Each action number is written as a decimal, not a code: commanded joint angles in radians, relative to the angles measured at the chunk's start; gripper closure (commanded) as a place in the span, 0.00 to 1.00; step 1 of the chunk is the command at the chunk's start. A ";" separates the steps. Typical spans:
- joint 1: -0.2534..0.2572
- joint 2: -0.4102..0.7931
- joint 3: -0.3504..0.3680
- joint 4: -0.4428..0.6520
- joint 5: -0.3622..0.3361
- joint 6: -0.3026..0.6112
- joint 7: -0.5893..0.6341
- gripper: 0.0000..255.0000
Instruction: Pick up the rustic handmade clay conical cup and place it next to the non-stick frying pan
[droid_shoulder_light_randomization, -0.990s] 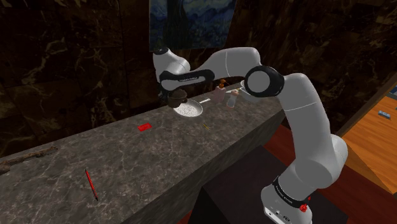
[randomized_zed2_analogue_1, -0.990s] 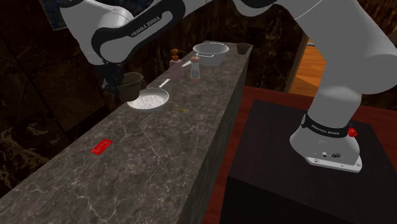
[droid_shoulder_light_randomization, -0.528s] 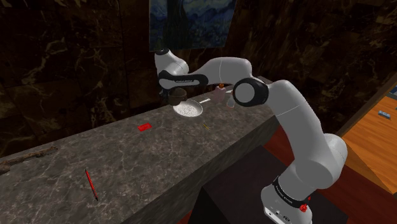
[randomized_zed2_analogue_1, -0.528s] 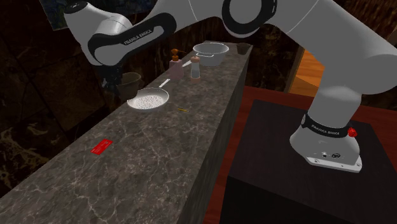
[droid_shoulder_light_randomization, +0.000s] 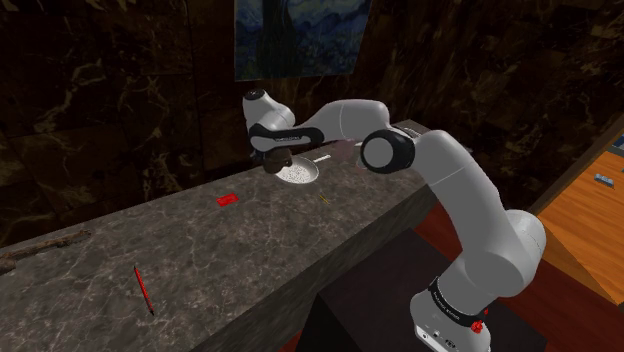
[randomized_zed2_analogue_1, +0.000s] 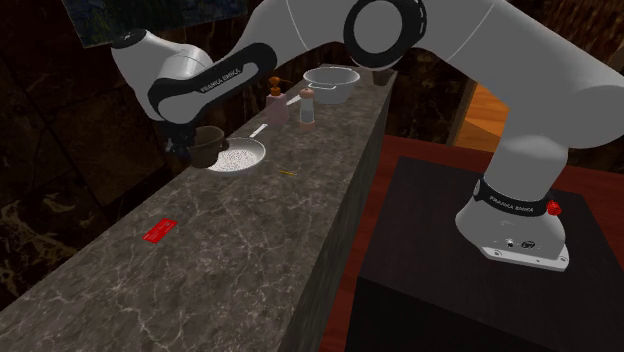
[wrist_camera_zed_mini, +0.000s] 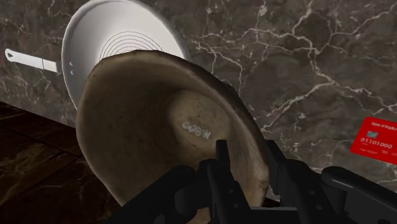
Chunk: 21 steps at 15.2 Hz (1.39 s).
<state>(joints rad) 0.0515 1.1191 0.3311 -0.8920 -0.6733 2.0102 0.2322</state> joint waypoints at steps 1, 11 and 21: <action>0.000 0.012 -0.003 -0.003 -0.004 0.016 0.007 1.00; 0.014 0.112 -0.022 0.049 -0.017 0.066 0.021 1.00; 0.028 0.192 -0.032 0.115 -0.021 0.085 0.020 1.00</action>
<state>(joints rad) 0.0864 1.3091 0.3042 -0.7664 -0.6917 2.0938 0.2497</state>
